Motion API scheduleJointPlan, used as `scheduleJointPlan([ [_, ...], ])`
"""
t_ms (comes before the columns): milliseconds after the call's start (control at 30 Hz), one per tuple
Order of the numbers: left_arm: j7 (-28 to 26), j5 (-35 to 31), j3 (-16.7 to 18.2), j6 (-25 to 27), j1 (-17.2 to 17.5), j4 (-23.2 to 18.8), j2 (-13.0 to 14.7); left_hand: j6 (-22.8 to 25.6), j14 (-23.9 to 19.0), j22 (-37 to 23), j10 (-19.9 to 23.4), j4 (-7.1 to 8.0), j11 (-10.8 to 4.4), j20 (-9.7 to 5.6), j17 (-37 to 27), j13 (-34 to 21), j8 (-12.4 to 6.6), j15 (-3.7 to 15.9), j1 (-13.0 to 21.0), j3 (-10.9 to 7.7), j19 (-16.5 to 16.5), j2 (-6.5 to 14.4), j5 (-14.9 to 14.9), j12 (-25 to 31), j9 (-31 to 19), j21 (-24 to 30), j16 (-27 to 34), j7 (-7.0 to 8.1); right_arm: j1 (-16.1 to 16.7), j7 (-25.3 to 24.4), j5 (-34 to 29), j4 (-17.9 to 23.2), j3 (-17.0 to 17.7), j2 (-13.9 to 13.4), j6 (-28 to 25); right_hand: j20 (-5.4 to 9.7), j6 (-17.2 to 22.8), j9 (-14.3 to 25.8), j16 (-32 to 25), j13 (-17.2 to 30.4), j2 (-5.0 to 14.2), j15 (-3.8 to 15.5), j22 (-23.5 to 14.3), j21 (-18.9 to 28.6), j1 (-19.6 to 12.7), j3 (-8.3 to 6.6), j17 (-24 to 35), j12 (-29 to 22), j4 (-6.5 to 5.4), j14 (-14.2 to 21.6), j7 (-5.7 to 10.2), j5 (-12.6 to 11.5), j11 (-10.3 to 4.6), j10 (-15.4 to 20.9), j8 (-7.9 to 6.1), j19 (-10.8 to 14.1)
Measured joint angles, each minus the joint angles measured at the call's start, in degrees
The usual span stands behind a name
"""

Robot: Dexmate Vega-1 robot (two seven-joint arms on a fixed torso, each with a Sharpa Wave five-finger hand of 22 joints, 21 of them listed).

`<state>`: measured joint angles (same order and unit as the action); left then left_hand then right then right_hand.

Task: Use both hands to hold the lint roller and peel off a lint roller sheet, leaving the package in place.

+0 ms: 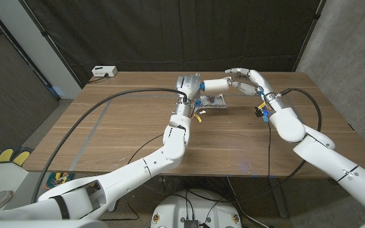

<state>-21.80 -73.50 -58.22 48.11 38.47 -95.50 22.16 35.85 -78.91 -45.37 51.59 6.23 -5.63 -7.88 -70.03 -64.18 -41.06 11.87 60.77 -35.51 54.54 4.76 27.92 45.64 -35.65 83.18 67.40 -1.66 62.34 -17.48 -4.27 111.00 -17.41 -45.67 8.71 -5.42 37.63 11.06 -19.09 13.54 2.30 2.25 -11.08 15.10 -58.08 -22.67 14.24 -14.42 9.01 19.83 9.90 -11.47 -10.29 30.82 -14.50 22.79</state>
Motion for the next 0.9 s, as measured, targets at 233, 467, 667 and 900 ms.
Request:
scheduleJointPlan([
  [233, -0.5, -0.2, 0.3, -0.3, 0.3, -0.3, 0.1, 0.0, 0.0, 0.2, 0.0, 0.00, 0.00, 0.00, 0.0, 0.3, -0.28, 0.00, 0.1, 0.00, 0.0, 0.0, -0.4, 0.0, 0.0, 0.0, 0.2, 0.00, -1.2, 0.3, -0.8, -0.9, -0.8, 0.8, 0.9, 1.25, 7.8, 0.0, -2.3, 0.5, 1.45, 0.22, 0.0, 0.6, -1.4, 1.68, 1.0, -1.5, -0.09, 2.7, -0.06, -0.2, -0.77, 5.4, -2.32, 1.2],
  [467, -0.9, -0.3, 0.5, -0.6, 0.7, -0.7, 0.3, 0.0, 0.0, 0.1, 0.0, 0.00, -0.04, 0.00, 0.0, 0.5, -0.29, 0.00, 0.2, 0.01, 0.0, 0.0, -0.6, 0.5, 0.2, 0.0, 0.4, 0.00, -1.6, -0.1, -1.0, -1.7, -1.0, 1.5, 1.3, 1.42, 5.6, 0.0, -3.6, 0.3, 2.33, 0.28, -0.3, 0.8, -2.3, 3.31, 2.4, 0.1, -0.47, 2.9, -0.74, -0.2, 1.18, 3.3, -0.27, 2.3],
  [667, -1.5, -0.4, 0.8, -0.9, 1.0, -1.0, 0.5, 0.0, 0.0, 0.1, -0.1, 0.18, -0.13, 0.00, 0.0, 0.8, -0.29, 0.00, 0.2, -0.17, 0.0, 0.0, -0.9, 0.5, 0.4, 0.2, 0.8, 0.00, -0.8, -1.5, -1.4, -1.0, -0.5, 1.7, -1.0, 1.19, -0.1, 0.0, -3.6, 0.3, 1.57, 0.19, -0.3, 1.3, -3.1, 5.04, 2.9, 1.7, -0.16, 0.9, -2.00, -0.2, 3.84, -0.6, 2.67, 2.0],
  [900, -2.5, -0.5, 1.2, -1.7, 1.0, -1.0, 0.5, 0.0, 0.0, 0.1, -0.1, 0.05, -0.12, 0.00, 0.0, 0.9, -0.28, 0.00, 0.2, -0.37, 0.0, -0.1, -1.3, 0.5, 0.3, 0.2, 0.9, 0.00, 3.0, -4.1, -2.1, 2.3, 1.9, 1.6, -4.4, 1.27, -1.5, 0.0, -3.8, 0.5, 2.14, 0.08, -0.3, 1.3, -3.7, 5.05, 3.2, 1.7, -0.16, 0.7, -2.42, -0.2, 4.63, -1.4, 3.13, 2.1],
])
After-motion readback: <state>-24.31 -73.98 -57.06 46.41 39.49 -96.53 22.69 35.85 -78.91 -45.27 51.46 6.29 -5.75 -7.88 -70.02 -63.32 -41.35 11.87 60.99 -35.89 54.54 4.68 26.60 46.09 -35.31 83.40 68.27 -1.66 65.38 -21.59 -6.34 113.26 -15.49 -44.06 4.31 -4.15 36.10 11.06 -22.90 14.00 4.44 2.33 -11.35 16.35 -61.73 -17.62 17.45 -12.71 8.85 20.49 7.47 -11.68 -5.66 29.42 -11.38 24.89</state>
